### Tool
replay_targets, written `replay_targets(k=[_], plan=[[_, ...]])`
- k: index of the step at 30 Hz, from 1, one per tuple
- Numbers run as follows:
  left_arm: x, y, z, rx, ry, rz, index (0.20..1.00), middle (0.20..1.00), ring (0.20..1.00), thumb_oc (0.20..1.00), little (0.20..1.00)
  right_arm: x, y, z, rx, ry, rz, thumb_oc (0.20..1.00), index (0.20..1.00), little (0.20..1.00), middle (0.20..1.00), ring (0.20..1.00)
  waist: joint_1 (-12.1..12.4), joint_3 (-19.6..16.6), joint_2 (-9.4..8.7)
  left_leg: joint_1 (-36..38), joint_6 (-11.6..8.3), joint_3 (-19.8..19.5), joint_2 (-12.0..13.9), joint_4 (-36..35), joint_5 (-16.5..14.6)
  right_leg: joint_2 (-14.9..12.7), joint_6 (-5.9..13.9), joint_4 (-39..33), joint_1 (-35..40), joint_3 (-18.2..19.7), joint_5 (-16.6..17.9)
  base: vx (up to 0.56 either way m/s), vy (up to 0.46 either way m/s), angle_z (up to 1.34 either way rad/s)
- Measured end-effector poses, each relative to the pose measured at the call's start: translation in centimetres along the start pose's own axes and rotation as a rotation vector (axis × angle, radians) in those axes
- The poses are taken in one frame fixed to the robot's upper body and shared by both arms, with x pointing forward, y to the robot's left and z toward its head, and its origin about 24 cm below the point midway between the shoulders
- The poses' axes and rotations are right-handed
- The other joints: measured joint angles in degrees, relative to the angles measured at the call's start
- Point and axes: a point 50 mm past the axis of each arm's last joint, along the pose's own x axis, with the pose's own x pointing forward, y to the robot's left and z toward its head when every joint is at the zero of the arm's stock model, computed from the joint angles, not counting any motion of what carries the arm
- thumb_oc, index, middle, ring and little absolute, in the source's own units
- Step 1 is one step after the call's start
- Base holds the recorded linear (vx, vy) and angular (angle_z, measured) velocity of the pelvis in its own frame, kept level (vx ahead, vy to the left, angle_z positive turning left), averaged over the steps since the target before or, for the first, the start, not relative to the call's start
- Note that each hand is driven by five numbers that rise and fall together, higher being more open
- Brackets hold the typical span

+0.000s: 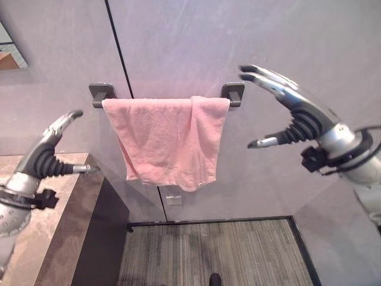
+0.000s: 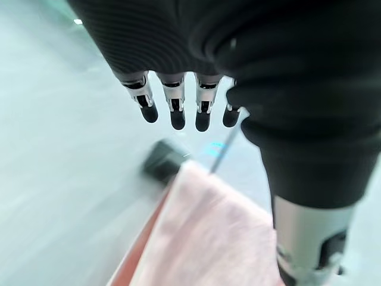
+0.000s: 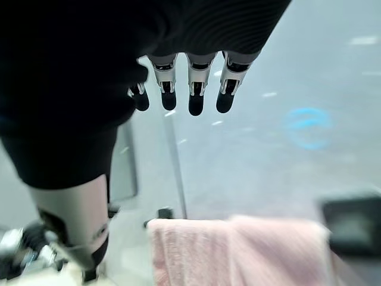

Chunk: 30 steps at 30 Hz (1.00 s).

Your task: Put brush and paste in cup on sink, flatten towel.

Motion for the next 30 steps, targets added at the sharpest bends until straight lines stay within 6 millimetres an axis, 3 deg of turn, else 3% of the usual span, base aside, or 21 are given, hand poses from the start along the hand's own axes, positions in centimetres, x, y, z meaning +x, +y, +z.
replay_targets(k=[2,5,8,9,10,15,21,30], plan=[[1.1,1.2,0.9,0.120,-0.054,-0.031,1.000,1.000,1.000,1.000,1.000,1.0,0.4,0.2,-0.048,-0.026,0.047,1.000,1.000,1.000,1.000,1.000,0.1,-0.1,-0.28,0.0,0.10,0.0,-0.4,0.0,-0.1,-0.4,0.06,0.0,-0.1,0.0,0.0,-0.03,0.031,0.00],[3.8,3.3,3.6,0.307,-0.197,-0.061,1.000,1.000,1.000,1.000,1.000,3.8,0.2,-0.5,-0.256,-0.040,0.178,1.000,1.000,1.000,1.000,1.000,-0.1,0.0,-0.31,-0.2,0.45,0.1,-1.1,0.0,-0.3,-1.1,1.04,0.0,-0.2,0.1,-0.2,0.00,0.000,0.00],[5.0,3.2,4.2,0.351,-0.233,-0.070,1.000,1.000,1.000,1.000,1.000,4.9,0.8,-1.9,-0.358,0.011,0.237,1.000,1.000,1.000,1.000,1.000,-0.4,0.0,-0.25,0.1,0.52,0.3,-1.2,0.0,-0.4,-1.3,1.31,0.0,-0.1,0.2,-0.3,0.03,-0.009,-0.01],[6.8,2.8,4.9,0.375,-0.261,-0.084,1.000,1.000,1.000,1.000,1.000,7.1,1.6,-2.6,-0.411,0.035,0.265,1.000,1.000,1.000,1.000,1.000,-1.0,0.0,-0.02,0.1,0.49,0.4,-1.2,0.0,-0.4,-1.3,1.35,0.0,-0.1,0.2,-0.3,0.02,-0.013,-0.06],[7.1,2.9,5.3,0.386,-0.280,-0.081,1.000,1.000,1.000,1.000,1.000,7.6,1.5,-2.4,-0.415,0.027,0.246,1.000,1.000,1.000,1.000,1.000,-1.1,0.1,0.10,0.1,0.49,0.6,-1.2,0.0,-0.4,-1.3,1.36,0.0,-0.2,0.4,-0.2,0.02,-0.007,-0.05],[8.4,2.8,5.3,0.382,-0.282,-0.079,1.000,1.000,1.000,1.000,1.000,7.8,1.3,-2.9,-0.413,0.059,0.236,1.000,1.000,1.000,1.000,1.000,-1.5,0.2,1.26,0.2,0.49,0.5,-1.3,0.0,-0.4,-1.2,0.98,0.0,0.0,0.3,0.1,0.00,-0.003,-0.01],[9.7,0.0,4.4,0.317,-0.263,-0.154,1.000,1.000,1.000,1.000,1.000,7.8,2.4,-5.0,-0.381,0.161,0.266,1.000,1.000,1.000,1.000,1.000,-1.5,0.3,1.86,0.2,0.49,0.4,-1.2,0.0,-0.4,-1.2,0.75,0.0,0.0,0.3,0.2,0.00,0.000,0.00],[10.2,-1.8,3.7,0.255,-0.223,-0.185,1.000,1.000,1.000,1.000,1.000,8.1,4.8,-4.8,-0.378,0.143,0.367,1.000,1.000,1.000,1.000,1.000,-1.7,0.2,2.10,0.1,0.49,0.5,-1.2,0.0,-0.4,-1.2,0.69,0.0,-0.1,0.3,0.2,0.00,0.000,0.00]])
